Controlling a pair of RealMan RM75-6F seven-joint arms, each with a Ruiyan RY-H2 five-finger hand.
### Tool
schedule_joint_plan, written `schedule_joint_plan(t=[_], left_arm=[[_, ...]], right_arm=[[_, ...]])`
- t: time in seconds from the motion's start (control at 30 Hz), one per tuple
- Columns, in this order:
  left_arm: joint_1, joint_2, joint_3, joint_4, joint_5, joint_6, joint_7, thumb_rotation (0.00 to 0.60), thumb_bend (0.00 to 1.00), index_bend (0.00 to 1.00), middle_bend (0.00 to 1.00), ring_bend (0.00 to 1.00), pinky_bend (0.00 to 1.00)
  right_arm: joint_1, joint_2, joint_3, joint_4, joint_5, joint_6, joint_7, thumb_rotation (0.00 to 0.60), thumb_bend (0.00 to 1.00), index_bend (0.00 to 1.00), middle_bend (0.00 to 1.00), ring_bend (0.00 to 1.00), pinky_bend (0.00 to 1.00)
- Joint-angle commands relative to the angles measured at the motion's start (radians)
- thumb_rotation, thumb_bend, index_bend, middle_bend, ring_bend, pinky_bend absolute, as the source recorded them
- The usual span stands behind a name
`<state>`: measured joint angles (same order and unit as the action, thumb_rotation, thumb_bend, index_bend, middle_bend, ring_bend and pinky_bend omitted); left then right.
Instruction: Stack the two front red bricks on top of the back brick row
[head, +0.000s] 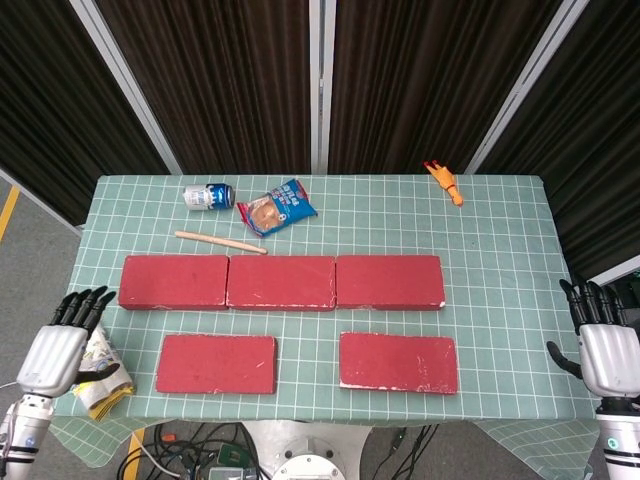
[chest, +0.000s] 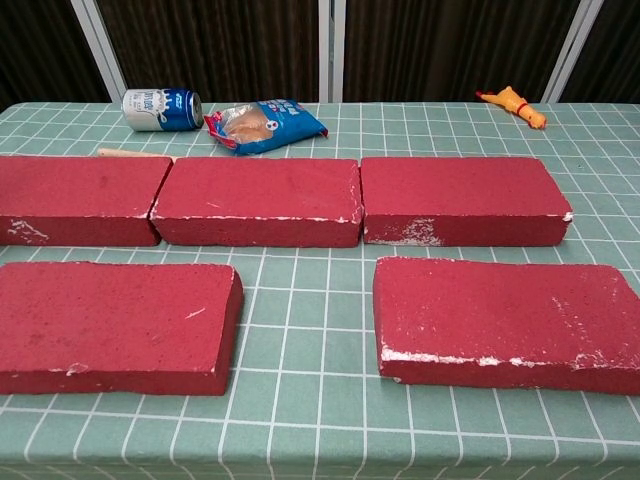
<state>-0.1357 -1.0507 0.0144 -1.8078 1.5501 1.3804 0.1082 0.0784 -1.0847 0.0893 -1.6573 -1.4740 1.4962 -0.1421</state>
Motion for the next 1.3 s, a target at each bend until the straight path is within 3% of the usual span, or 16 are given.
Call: schedule_joint_plan(t=[0.03, 0.27, 0.67, 1.3], left_arm=[[-0.023, 0.001, 0.022, -0.033, 0.031, -0.043, 0.002, 0.6, 0.05, 0.05, 0.03, 0.0, 0.02], [-0.102, -0.01, 0.045, -0.115, 0.042, -0.193, 0.005, 0.6, 0.03, 0.05, 0.03, 0.0, 0.02], [-0.188, -0.126, 0.046, -0.188, -0.064, -0.362, 0.181, 0.6, 0.0, 0.05, 0.04, 0.0, 0.01], [-0.31, -0.292, -0.011, -0.185, -0.306, -0.444, 0.373, 0.6, 0.0, 0.04, 0.04, 0.0, 0.0]], right_arm=[[-0.001, 0.013, 0.009, -0.003, 0.009, 0.005, 0.01, 0.6, 0.17, 0.0, 0.0, 0.0, 0.0], [-0.002, 0.016, 0.016, -0.001, 0.024, 0.003, 0.028, 0.6, 0.17, 0.0, 0.0, 0.0, 0.0], [-0.011, 0.031, 0.017, 0.009, 0.035, 0.005, 0.056, 0.6, 0.17, 0.0, 0.0, 0.0, 0.0], [-0.011, 0.02, 0.02, 0.051, 0.055, -0.012, 0.108, 0.6, 0.17, 0.0, 0.0, 0.0, 0.0]])
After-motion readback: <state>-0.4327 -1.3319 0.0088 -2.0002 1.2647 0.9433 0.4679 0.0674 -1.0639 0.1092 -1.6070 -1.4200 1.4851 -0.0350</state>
